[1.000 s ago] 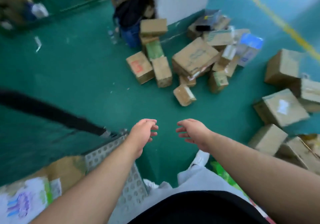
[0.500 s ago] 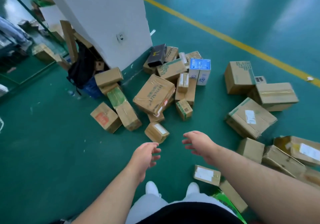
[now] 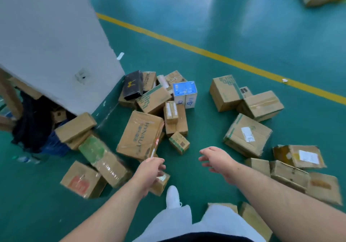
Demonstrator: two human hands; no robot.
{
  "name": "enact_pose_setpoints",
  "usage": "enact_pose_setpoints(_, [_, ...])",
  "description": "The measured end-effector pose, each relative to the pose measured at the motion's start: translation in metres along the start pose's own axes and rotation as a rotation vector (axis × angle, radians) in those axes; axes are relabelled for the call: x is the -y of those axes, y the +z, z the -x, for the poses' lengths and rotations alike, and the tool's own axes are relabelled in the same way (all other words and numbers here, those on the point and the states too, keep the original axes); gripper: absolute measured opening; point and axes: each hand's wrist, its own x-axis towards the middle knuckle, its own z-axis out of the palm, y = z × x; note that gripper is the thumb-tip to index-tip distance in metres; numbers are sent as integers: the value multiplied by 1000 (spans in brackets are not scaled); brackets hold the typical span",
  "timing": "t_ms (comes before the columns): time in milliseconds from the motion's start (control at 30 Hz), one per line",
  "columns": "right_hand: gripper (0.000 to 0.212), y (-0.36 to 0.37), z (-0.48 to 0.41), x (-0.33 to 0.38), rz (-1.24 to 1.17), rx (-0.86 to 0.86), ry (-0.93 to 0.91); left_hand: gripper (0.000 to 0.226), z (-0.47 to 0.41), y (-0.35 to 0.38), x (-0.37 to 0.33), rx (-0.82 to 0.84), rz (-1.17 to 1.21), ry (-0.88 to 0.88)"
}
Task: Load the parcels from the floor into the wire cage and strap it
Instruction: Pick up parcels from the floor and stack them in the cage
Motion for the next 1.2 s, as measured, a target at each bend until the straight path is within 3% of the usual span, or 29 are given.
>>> enact_pose_setpoints(167, [21,-49,-9,11,-173,-156,68,23,-37,42,-101,104,-141,69])
enact_pose_setpoints(433, [22,-138,-61,13,-320,-277,174,21,-80,143,-185,254,-274,54])
enact_pose_setpoints(667, [24,-238,-152,55,-457,-242,208,23,-136,214,-284,208,-457,41])
enact_pose_setpoints(833, [23,-314,-202,108,-421,-231,180,21,-163,262,-384,169,-412,112])
enact_pose_setpoints(1000, [26,-354,-247,165,-436,-231,159,20,-178,290,-448,211,-439,137])
enact_pose_setpoints(1200, [31,-381,-312,221,-480,-210,210,22,-261,310,-515,223,-490,34])
